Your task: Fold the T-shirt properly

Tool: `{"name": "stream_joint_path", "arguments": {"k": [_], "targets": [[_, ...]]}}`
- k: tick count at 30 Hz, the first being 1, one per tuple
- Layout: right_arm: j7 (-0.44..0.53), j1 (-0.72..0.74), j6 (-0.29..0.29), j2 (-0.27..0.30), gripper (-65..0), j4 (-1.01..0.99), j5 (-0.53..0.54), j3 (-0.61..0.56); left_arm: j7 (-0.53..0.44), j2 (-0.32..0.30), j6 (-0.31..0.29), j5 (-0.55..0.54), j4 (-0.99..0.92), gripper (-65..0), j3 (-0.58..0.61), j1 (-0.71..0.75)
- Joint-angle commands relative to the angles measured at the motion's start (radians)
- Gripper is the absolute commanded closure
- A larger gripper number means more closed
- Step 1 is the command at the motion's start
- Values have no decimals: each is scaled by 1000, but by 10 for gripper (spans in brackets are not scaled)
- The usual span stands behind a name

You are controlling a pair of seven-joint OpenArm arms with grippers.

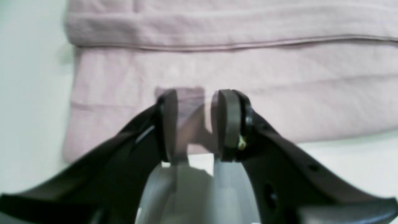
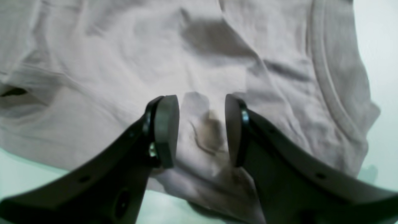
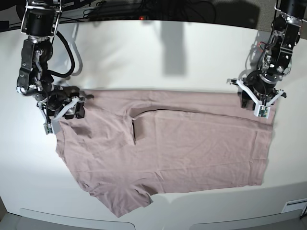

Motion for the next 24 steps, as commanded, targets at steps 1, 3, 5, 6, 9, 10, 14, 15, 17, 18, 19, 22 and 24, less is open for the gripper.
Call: {"name": "stream_joint_path", "arguments": {"k": [1, 3, 5, 6, 9, 10, 14, 15, 17, 18, 19, 22, 24], "targets": [[19, 19, 5, 14, -255, 14, 12, 5, -36, -5, -4, -3, 17, -215, -7, -14], [14, 19, 5, 14, -255, 14, 8, 5, -46, 11, -10, -3, 17, -215, -7, -14], [14, 19, 5, 14, -255, 14, 8, 5, -47, 31, -14, -3, 17, -215, -7, -14], [14, 19, 5, 13, -255, 14, 8, 5, -47, 38, -14, -3, 17, -215, -7, -14], [11, 19, 5, 11, -255, 13, -19, 5, -37, 40, -24, -2, 17, -215, -7, -14], [11, 19, 5, 11, -255, 9, -36, 5, -26, 40, -25, 0, 16, -215, -7, -14], [7, 3, 5, 11, -255, -13, -39, 5, 7, 40, -25, 5, 16, -215, -7, -8], [8, -8, 5, 11, -255, -13, -31, 5, 11, 40, -26, 5, 16, -215, -7, -8], [10, -28, 5, 11, -255, -13, -33, 5, 18, 40, -26, 5, 16, -215, -7, -5], [10, -39, 5, 12, -255, -13, -35, 5, 22, 40, -26, 5, 16, -215, -7, -2], [11, -49, 5, 12, -255, -13, -36, 5, 21, 40, -26, 5, 16, -215, -7, 3], [11, -74, 5, 12, -255, -13, -33, 5, 19, 40, -26, 5, 16, -215, -7, 27], [12, -89, 5, 12, -255, -13, -32, 5, 12, 40, -25, 5, 16, -215, -7, 52]]}}
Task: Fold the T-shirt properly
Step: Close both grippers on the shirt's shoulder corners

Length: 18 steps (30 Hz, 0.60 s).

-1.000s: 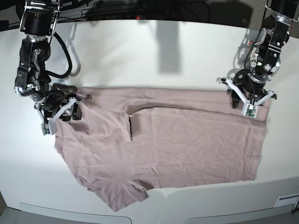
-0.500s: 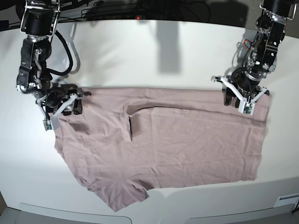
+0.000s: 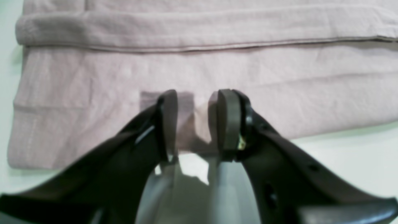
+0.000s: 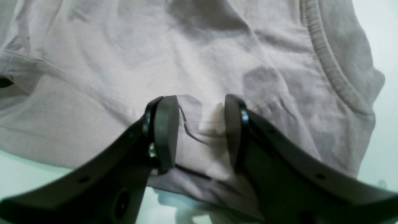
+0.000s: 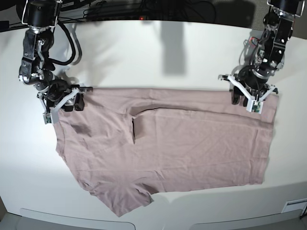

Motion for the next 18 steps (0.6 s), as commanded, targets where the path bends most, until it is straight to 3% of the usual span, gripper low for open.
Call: {"name": "stream_joint_path", "arguments": {"k": [1, 9, 18], "targets": [[-31, -5, 5, 11, -255, 9, -7, 2, 24, -12, 3, 5, 7, -215, -5, 14], [-47, -56, 5, 20, -255, 66, -10, 2, 13, -17, 6, 76, 7, -215, -6, 68], [-191, -86, 5, 44, -255, 183, -9, 2, 108, -29, -3, 84, 8, -215, -6, 68]]}}
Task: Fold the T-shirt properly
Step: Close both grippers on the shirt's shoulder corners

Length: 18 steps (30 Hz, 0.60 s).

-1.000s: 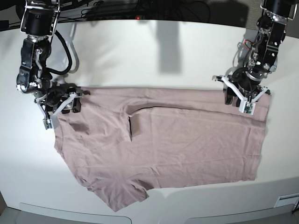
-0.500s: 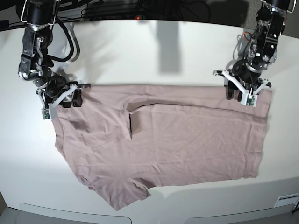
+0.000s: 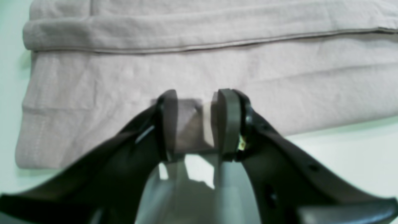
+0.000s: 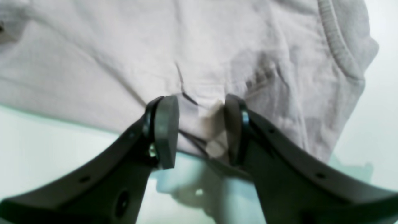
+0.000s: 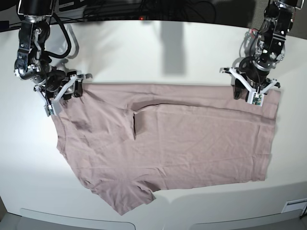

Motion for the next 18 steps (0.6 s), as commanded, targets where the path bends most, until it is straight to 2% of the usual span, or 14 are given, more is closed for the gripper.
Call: {"name": "stream_joint_path", "arguments": {"k": [1, 7, 9, 12, 18], "targets": [[-24, 3, 4, 17, -255, 15, 3, 2, 125, -19, -10, 19, -7, -215, -1, 13], [-95, 2, 4, 22, -255, 14, 5, 2, 207, -44, -34, 19, -5, -215, -1, 13], [-137, 3, 4, 23, -255, 15, 39, 2, 238, -43, -34, 19, -4, -215, -1, 14], [-169, 2, 4, 22, -255, 15, 84, 2, 243, -43, -33, 19, -3, -215, -1, 21], [-179, 0, 4, 23, -255, 14, 77, 2, 243, -43, -33, 19, 74, -215, -1, 70]]}}
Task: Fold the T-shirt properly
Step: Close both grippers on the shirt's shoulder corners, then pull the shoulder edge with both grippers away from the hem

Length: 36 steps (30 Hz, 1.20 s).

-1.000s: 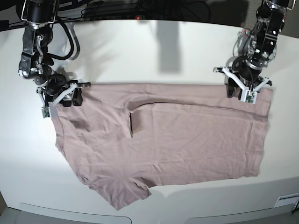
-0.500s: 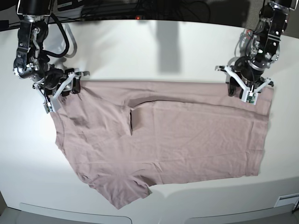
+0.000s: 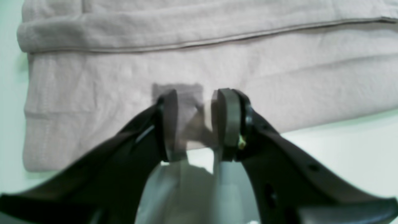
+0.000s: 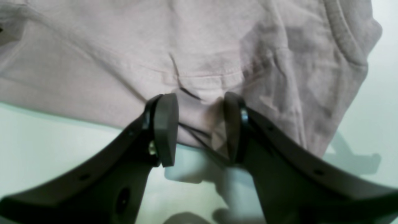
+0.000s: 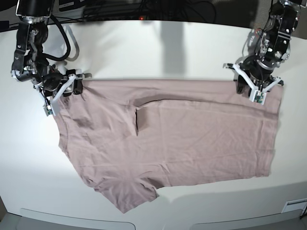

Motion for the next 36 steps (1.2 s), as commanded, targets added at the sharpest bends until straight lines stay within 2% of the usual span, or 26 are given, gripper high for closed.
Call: {"name": "stream_joint_path", "arguments": {"k": [1, 9, 22, 31, 36], "targets": [[-38, -6, 4, 11, -255, 8, -16, 1, 113, -11, -8, 18, 4, -215, 5, 32], [-28, -149, 4, 47, -255, 116, -21, 1, 114, -11, -8, 52, 28, -215, 5, 70], [-17, -321, 4, 50, -255, 232, -31, 5, 109, -29, 6, 90, 92, -215, 0, 205], [-5, -428, 4, 49, -254, 274, -36, 117, 97, -33, 18, 97, 223, -215, -102, 343], [-2, -499, 4, 47, -254, 360, -36, 121, 97, -32, 18, 96, 235, -215, -107, 363]]}}
